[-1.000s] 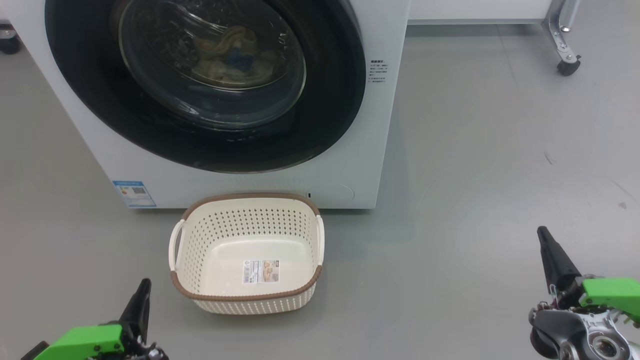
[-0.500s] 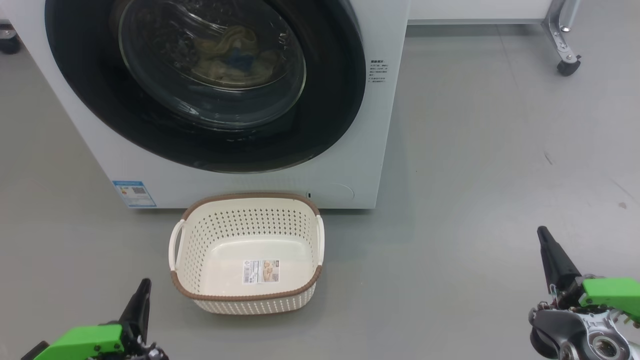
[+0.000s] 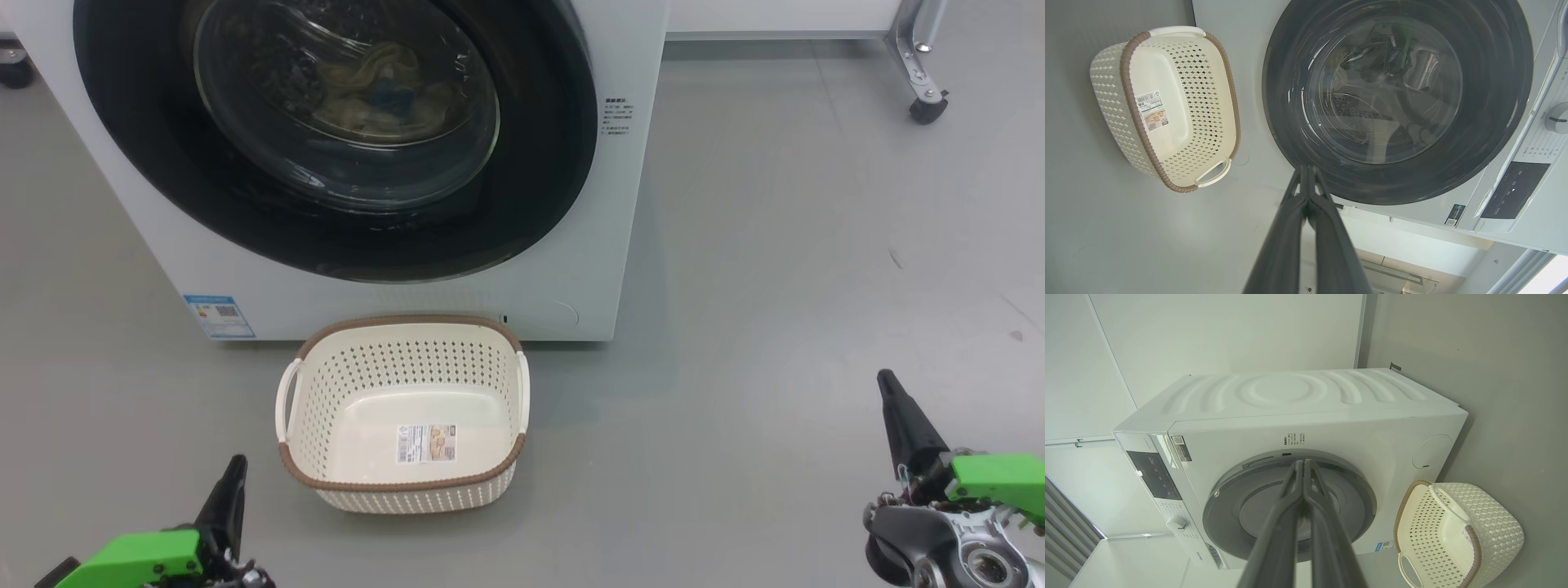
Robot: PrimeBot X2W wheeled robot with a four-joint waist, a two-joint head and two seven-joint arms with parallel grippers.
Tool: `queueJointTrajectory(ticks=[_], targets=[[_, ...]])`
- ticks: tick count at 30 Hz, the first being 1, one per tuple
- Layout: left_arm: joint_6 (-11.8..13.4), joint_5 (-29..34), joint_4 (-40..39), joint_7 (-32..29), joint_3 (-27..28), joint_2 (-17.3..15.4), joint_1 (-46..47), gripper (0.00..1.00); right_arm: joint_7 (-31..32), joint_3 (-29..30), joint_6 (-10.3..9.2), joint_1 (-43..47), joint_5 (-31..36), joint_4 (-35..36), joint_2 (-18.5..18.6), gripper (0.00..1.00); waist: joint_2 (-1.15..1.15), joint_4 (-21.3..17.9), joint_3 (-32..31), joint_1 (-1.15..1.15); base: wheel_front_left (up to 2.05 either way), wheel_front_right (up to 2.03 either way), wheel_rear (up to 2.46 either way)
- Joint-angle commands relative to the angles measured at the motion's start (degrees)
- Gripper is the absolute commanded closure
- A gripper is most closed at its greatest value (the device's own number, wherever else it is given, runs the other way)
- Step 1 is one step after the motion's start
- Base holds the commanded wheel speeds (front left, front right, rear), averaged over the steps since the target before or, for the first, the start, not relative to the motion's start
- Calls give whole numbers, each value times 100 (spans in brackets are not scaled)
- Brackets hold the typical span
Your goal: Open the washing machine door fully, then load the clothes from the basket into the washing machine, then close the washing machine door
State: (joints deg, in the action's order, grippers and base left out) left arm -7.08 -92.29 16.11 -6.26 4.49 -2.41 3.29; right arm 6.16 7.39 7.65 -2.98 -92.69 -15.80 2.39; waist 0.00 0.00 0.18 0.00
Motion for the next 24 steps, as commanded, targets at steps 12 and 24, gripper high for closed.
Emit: queueJointTrajectory(ticks=[12, 24], targets=[[-41, 17, -207, -27, 209, -48, 290, 100, 34, -86, -16, -320, 53, 178, 52, 100, 0, 0, 0, 0, 0, 0, 0], [-41, 17, -207, -27, 209, -47, 290, 100, 35, -85, -16, -321, 54, 178, 52, 100, 0, 0, 0, 0, 0, 0, 0]])
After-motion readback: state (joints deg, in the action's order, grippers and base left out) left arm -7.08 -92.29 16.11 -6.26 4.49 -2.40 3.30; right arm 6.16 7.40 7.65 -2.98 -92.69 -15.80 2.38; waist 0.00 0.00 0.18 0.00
